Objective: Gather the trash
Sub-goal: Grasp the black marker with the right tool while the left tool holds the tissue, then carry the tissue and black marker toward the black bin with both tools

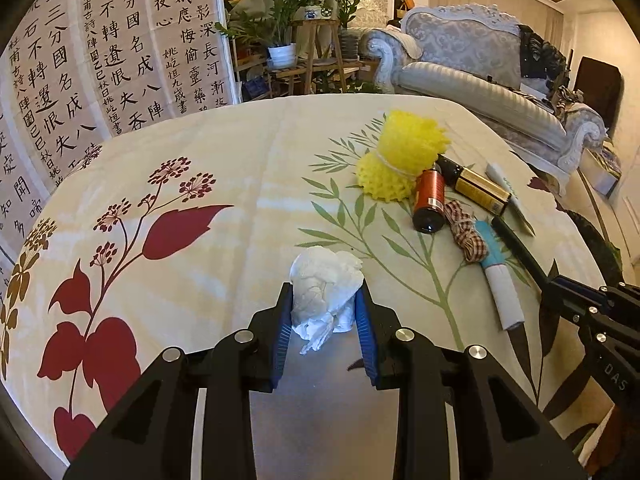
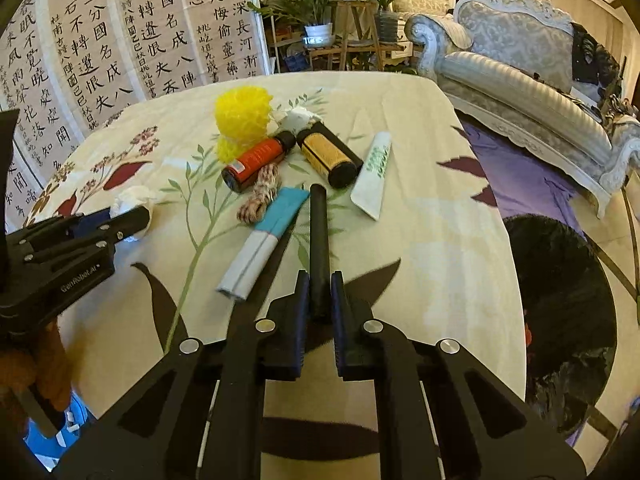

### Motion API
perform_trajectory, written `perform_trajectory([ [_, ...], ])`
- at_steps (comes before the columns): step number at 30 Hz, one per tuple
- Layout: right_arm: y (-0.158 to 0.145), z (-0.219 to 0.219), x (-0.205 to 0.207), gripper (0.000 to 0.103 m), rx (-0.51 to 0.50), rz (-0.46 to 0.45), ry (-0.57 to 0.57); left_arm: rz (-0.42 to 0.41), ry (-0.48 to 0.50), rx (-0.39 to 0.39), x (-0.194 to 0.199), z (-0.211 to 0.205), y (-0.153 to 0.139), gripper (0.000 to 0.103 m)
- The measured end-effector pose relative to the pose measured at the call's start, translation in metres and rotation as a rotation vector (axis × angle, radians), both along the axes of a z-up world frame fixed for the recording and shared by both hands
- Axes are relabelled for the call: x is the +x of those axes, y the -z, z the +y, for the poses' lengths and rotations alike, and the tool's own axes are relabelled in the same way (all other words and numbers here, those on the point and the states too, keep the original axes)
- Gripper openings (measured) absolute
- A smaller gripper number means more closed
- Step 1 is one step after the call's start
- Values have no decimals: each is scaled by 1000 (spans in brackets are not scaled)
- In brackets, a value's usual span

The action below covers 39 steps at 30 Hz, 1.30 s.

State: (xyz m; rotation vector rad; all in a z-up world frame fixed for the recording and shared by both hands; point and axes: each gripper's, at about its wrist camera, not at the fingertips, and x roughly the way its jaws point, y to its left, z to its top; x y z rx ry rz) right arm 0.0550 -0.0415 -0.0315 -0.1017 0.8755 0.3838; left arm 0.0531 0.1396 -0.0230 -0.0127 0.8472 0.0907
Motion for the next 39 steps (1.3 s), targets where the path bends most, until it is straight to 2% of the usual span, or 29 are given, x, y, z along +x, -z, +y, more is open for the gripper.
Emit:
perform_trajectory([
  [2, 3, -1, 0, 13, -8, 3, 6, 0, -1, -1, 0, 0, 0, 31],
  [5, 3, 0, 2, 24, -7, -2, 10, -1, -5, 0, -1, -1, 1, 31],
  [7, 4, 3, 5, 24, -10, -7, 10, -1, -8, 1, -2, -1, 1, 31],
  [11, 4, 7, 11, 24, -17, -11, 2, 1, -11, -1, -3, 0, 2, 31],
  [14, 5, 10, 13, 14, -26, -15, -4, 0, -11, 0, -3, -1, 2, 31],
  [24, -2, -3, -2, 14, 7, -22, 9, -9, 17, -8, -7, -12, -2, 31],
  [31, -19, -29, -15, 14, 30, -69, 57, -41, 82, -21, -14, -43, -13, 31],
  [39, -29, -85, -22, 14, 37, -110, 198, -75, 198, -28, -14, -98, -24, 31],
])
